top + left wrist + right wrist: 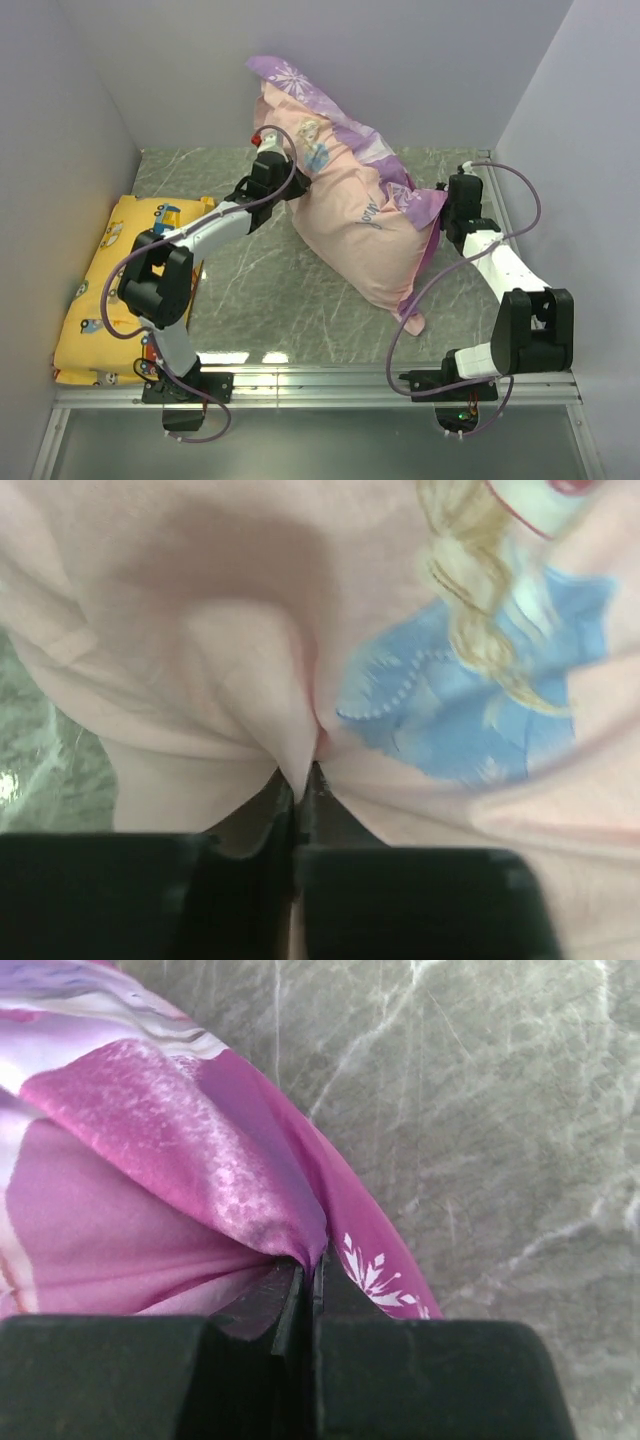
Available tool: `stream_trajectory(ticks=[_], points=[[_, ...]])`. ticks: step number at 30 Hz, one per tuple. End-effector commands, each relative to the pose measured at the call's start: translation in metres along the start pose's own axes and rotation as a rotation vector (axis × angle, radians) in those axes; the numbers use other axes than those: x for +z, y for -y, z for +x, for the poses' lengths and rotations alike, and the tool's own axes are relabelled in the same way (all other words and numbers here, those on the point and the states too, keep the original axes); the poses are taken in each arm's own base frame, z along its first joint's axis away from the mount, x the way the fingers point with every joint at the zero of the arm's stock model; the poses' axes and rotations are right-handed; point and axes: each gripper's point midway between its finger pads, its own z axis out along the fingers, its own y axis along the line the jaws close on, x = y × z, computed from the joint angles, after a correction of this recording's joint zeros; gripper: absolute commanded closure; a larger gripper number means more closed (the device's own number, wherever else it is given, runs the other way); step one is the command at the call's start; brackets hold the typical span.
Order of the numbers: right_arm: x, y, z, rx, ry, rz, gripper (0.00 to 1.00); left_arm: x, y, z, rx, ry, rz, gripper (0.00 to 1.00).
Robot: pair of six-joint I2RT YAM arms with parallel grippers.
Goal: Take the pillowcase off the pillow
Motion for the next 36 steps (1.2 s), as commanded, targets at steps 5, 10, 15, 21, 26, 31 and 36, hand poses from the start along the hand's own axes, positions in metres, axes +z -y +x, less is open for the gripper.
stream_trajectory(ticks=[5,10,15,21,26,31,36], points=[[-0.022,0.024,0.001,-0.074,-0.043,0.171,0.98,-0.045,0.086,0.010,0.149,0.036,0.115,1.00],[0.007,0.043,0.001,-0.082,-0.099,0.264,0.98,-0.115,0.154,0.035,0.227,0.038,0.172,1.00],[0.018,0.047,-0.008,-0.061,-0.113,0.284,0.87,-0.167,0.196,0.042,0.236,0.038,0.240,1.00],[-0.024,0.017,-0.074,-0.094,0.039,0.299,0.40,-0.140,0.191,0.077,0.247,-0.042,0.214,1.00],[-0.066,-0.012,-0.104,-0.088,0.140,0.236,0.28,-0.121,0.208,0.090,0.192,-0.074,0.274,1.00],[-0.086,-0.033,-0.107,-0.121,0.202,0.204,0.20,-0.106,0.228,0.079,0.144,-0.087,0.308,1.00],[-0.096,-0.057,-0.099,-0.137,0.175,0.119,0.20,-0.091,0.213,0.077,0.006,-0.085,0.266,1.00]])
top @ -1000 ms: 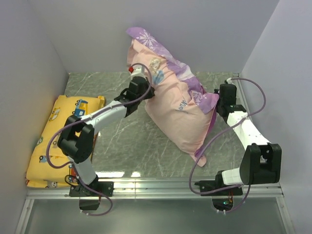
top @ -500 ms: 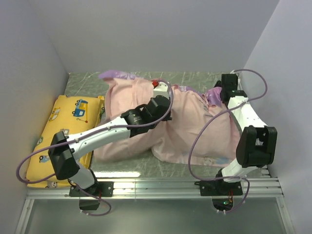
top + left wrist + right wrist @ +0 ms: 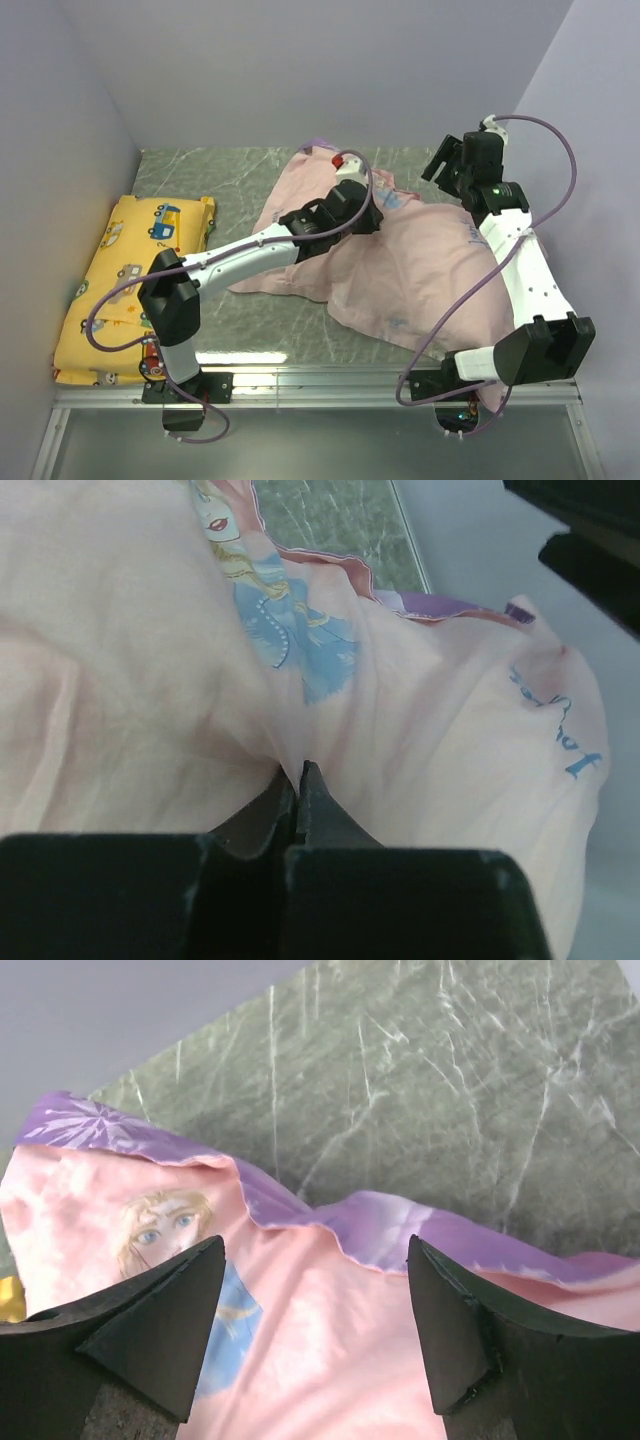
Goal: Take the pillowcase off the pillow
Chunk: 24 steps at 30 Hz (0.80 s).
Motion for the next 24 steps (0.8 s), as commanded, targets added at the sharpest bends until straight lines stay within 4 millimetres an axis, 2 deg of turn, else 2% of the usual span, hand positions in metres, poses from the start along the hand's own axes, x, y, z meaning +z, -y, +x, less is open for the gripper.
stream_trajectory(ticks=[1,2,4,5,7,8,10,11,12,14,15,17,18,19,21,24], points=[[-0.018,-0.014,0.003,-0.020,-0.002,-0.041,0.20,-0.008,0.018,-0.043,-0.190,0.103,0.094,1.00],[-0.024,-0.022,0.021,-0.048,-0.034,-0.060,0.20,-0.007,0.013,-0.044,-0.215,0.107,0.087,1.00],[-0.048,-0.035,0.031,-0.072,-0.003,-0.115,0.20,-0.001,-0.001,-0.046,-0.254,0.108,0.074,1.00],[-0.063,-0.038,0.049,-0.099,0.002,-0.135,0.20,0.001,-0.006,-0.046,-0.263,0.104,0.067,1.00],[-0.076,-0.040,0.070,-0.097,-0.001,-0.151,0.20,0.009,-0.015,-0.040,-0.266,0.088,0.048,1.00],[-0.079,-0.027,0.087,-0.103,0.004,-0.133,0.20,0.010,-0.018,-0.040,-0.271,0.085,0.036,1.00],[-0.084,-0.020,0.111,-0.059,-0.012,-0.137,0.20,0.010,-0.025,-0.039,-0.291,0.091,0.024,1.00],[-0.081,-0.006,0.131,-0.043,-0.013,-0.142,0.21,0.009,-0.029,-0.039,-0.301,0.103,0.013,1.00],[-0.077,0.002,0.140,-0.007,-0.009,-0.128,0.21,0.008,-0.036,-0.032,-0.316,0.100,-0.003,1.00],[-0.064,0.023,0.162,0.004,-0.013,-0.074,0.21,0.002,-0.042,-0.034,-0.338,0.118,-0.016,1.00],[-0.057,0.031,0.163,0.016,-0.012,-0.040,0.21,0.001,-0.049,-0.025,-0.354,0.107,-0.035,1.00],[-0.040,0.038,0.166,0.008,-0.032,-0.003,0.21,-0.005,-0.044,-0.032,-0.385,0.137,-0.002,1.00],[-0.033,0.041,0.162,0.017,-0.038,0.005,0.21,-0.007,-0.051,-0.022,-0.391,0.126,-0.012,1.00],[-0.023,0.050,0.157,0.041,-0.051,0.024,0.21,-0.013,-0.045,-0.024,-0.406,0.133,0.013,1.00],[-0.005,0.054,0.145,0.046,-0.054,0.037,0.23,-0.016,-0.039,-0.011,-0.398,0.113,0.020,1.00],[0.018,0.058,0.127,0.047,-0.075,0.065,0.25,-0.019,-0.026,-0.003,-0.380,0.100,0.047,1.00]])
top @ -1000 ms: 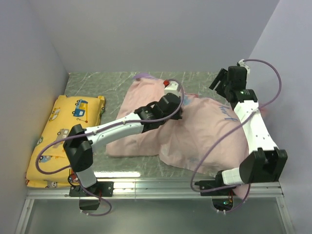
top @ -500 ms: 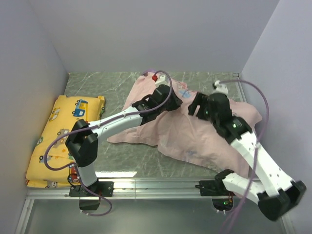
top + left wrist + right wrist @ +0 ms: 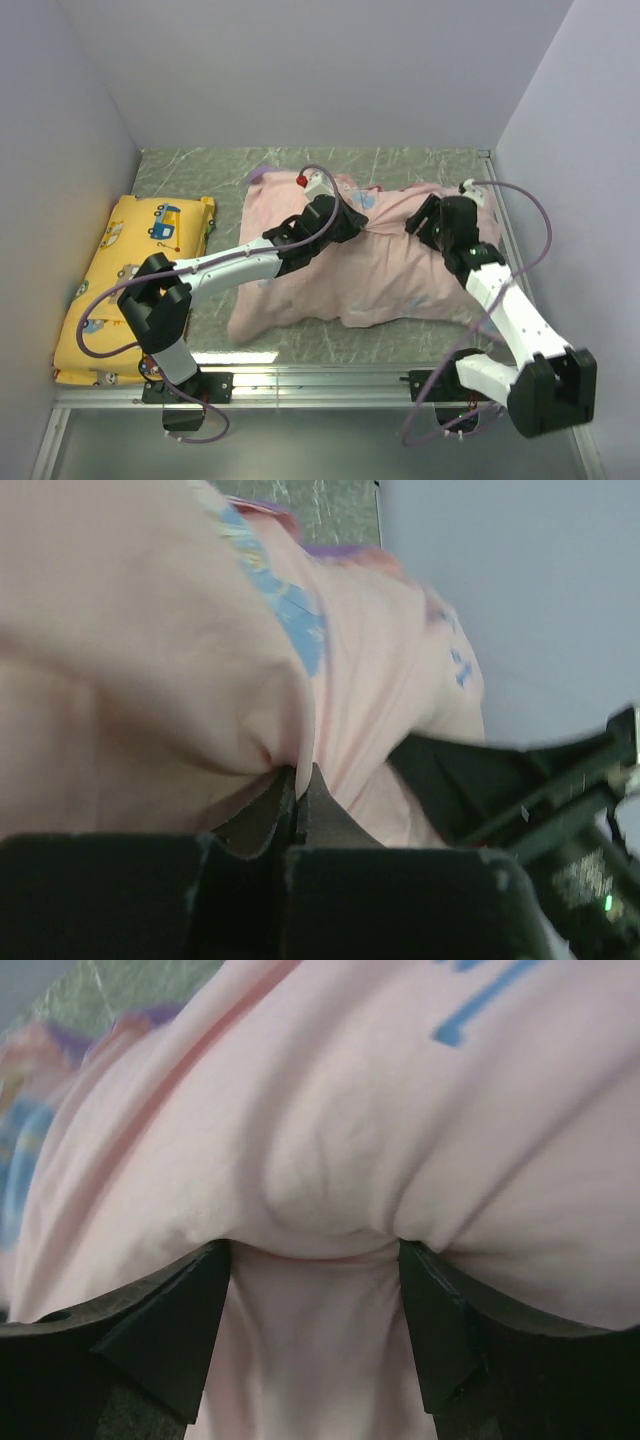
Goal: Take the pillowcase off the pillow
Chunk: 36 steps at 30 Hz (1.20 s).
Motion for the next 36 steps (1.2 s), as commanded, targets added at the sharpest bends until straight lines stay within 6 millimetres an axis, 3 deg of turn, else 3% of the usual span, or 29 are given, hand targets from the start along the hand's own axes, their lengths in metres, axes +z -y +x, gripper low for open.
stream_trajectory(ticks=[1,5,8,11,13,14,16,18,20,22,23,24,25,26,27,28,29,30,31,32,36], points=[[0.026,0.021,-0.024,-0.025,0.010,0.099,0.26,-0.018,0.021,0.005,0.005,0.001,0.049,1.00],[0.024,0.006,-0.036,-0.033,0.019,0.056,0.26,-0.011,0.026,0.007,0.063,-0.023,0.061,1.00],[0.016,0.011,-0.034,-0.033,0.041,0.055,0.27,-0.011,0.038,0.002,0.109,-0.039,0.102,0.96],[0.006,0.015,-0.036,-0.037,0.061,0.059,0.28,-0.019,0.055,-0.012,0.159,-0.020,0.133,0.63],[-0.002,0.011,-0.041,-0.042,0.078,0.048,0.29,-0.033,0.066,-0.026,0.187,0.010,0.156,0.48],[-0.011,0.009,-0.044,-0.053,0.092,0.039,0.29,-0.038,0.066,-0.030,0.196,0.016,0.151,0.35],[-0.022,-0.002,-0.048,-0.079,0.112,0.020,0.29,-0.063,0.080,-0.052,0.194,0.072,0.185,0.24],[-0.037,-0.013,-0.049,-0.111,0.132,-0.009,0.29,-0.079,0.065,-0.059,0.201,0.090,0.128,0.15],[-0.054,-0.031,-0.046,-0.150,0.149,-0.053,0.29,-0.111,0.064,-0.080,0.169,0.151,0.124,0.10],[-0.067,-0.048,-0.045,-0.178,0.169,-0.091,0.29,-0.138,0.036,-0.092,0.132,0.200,0.048,0.10],[-0.077,-0.065,-0.032,-0.215,0.148,-0.147,0.29,-0.147,0.024,-0.091,0.117,0.206,0.014,0.10],[-0.082,-0.075,-0.026,-0.236,0.142,-0.176,0.29,-0.150,-0.009,-0.084,0.096,0.209,-0.073,0.12],[-0.087,-0.084,-0.022,-0.252,0.140,-0.202,0.29,-0.168,-0.014,-0.090,0.063,0.232,-0.061,0.14],[-0.093,-0.099,-0.008,-0.296,0.127,-0.242,0.29,-0.173,-0.024,-0.087,0.050,0.232,-0.069,0.16],[-0.095,-0.106,-0.002,-0.319,0.121,-0.263,0.28,-0.172,-0.053,-0.071,0.049,0.211,-0.111,0.17],[-0.098,-0.115,0.002,-0.337,0.121,-0.283,0.28,-0.183,-0.059,-0.073,0.028,0.227,-0.097,0.17],[-0.099,-0.127,0.017,-0.385,0.105,-0.299,0.28,-0.180,-0.083,-0.058,0.037,0.205,-0.131,0.16],[-0.100,-0.133,0.023,-0.413,0.101,-0.306,0.28,-0.181,-0.089,-0.053,0.041,0.194,-0.122,0.15],[-0.097,-0.143,0.030,-0.450,0.094,-0.300,0.27,-0.183,-0.080,-0.048,0.025,0.173,-0.054,0.14],[-0.097,-0.145,0.032,-0.484,0.108,-0.274,0.27,-0.180,-0.090,-0.035,0.036,0.142,-0.042,0.12],[-0.111,-0.174,0.058,-0.597,0.120,-0.268,0.24,-0.174,-0.096,-0.013,0.048,0.075,0.009,0.08]])
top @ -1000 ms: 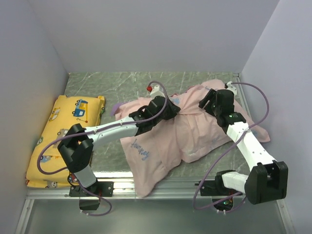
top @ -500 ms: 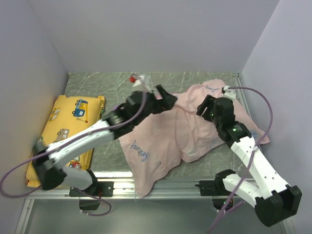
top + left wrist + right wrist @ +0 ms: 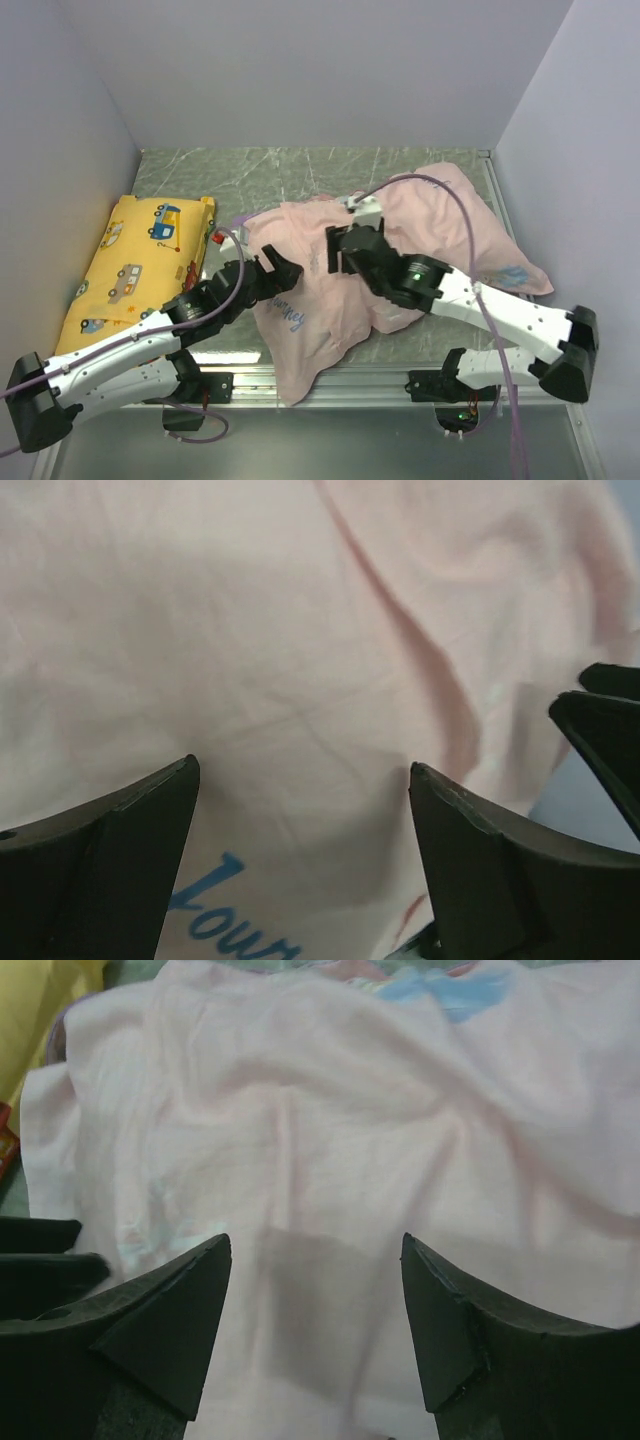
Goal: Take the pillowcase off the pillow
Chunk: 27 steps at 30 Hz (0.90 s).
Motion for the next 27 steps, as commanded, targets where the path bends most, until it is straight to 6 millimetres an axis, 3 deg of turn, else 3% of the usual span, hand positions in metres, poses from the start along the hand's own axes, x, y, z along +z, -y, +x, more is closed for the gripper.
stream_trajectory(ticks=[1,7,8,10,11,13,14,15,17,19,20,21,23,24,26,27], points=[[-0.005,-0.012,-0.020,-0.065,0.067,0.077,0.23,-0.002,0.025,0.001,-0.057,-0.012,0.130,0.09],[-0.008,-0.054,-0.015,-0.134,0.050,0.033,0.21,0.003,-0.001,0.016,-0.077,-0.034,0.050,0.33],[-0.007,-0.058,-0.012,-0.155,0.038,0.033,0.21,0.004,-0.002,0.017,-0.076,-0.035,0.047,0.46],[-0.002,-0.067,-0.006,-0.201,0.018,0.059,0.21,0.006,-0.002,0.018,-0.072,-0.036,0.043,0.58],[0.001,-0.067,-0.004,-0.216,0.011,0.079,0.21,0.006,-0.002,0.019,-0.073,-0.038,0.043,0.68],[0.009,-0.068,0.007,-0.251,-0.030,0.125,0.20,0.009,-0.005,0.021,-0.067,-0.041,0.028,0.78],[0.011,-0.062,0.007,-0.261,-0.024,0.169,0.20,0.009,-0.006,0.021,-0.066,-0.041,0.023,0.89],[0.012,-0.061,0.004,-0.264,-0.021,0.196,0.21,0.010,-0.011,0.022,-0.060,-0.043,0.002,0.94],[0.016,-0.043,0.008,-0.302,-0.024,0.299,0.22,0.011,-0.017,0.022,-0.061,-0.042,-0.026,1.00],[0.016,-0.030,0.004,-0.291,-0.018,0.354,0.30,0.010,-0.026,0.019,-0.061,-0.034,-0.058,0.99],[0.014,-0.020,0.001,-0.295,-0.012,0.388,0.37,0.010,-0.029,0.019,-0.065,-0.034,-0.066,1.00],[0.016,-0.005,-0.001,-0.281,-0.016,0.424,0.57,0.009,-0.033,0.013,-0.078,-0.016,-0.074,0.99],[0.011,0.016,-0.010,-0.231,-0.006,0.454,0.77,0.008,-0.042,0.010,-0.085,-0.012,-0.095,0.99],[0.014,0.037,-0.009,-0.205,-0.023,0.494,0.87,0.006,-0.047,0.000,-0.101,0.014,-0.106,1.00],[0.005,0.064,-0.021,-0.122,0.000,0.519,0.90,0.004,-0.056,-0.006,-0.108,0.028,-0.129,0.99],[0.005,0.081,-0.012,-0.115,-0.018,0.543,0.92,0.004,-0.063,-0.015,-0.124,0.055,-0.148,0.99]])
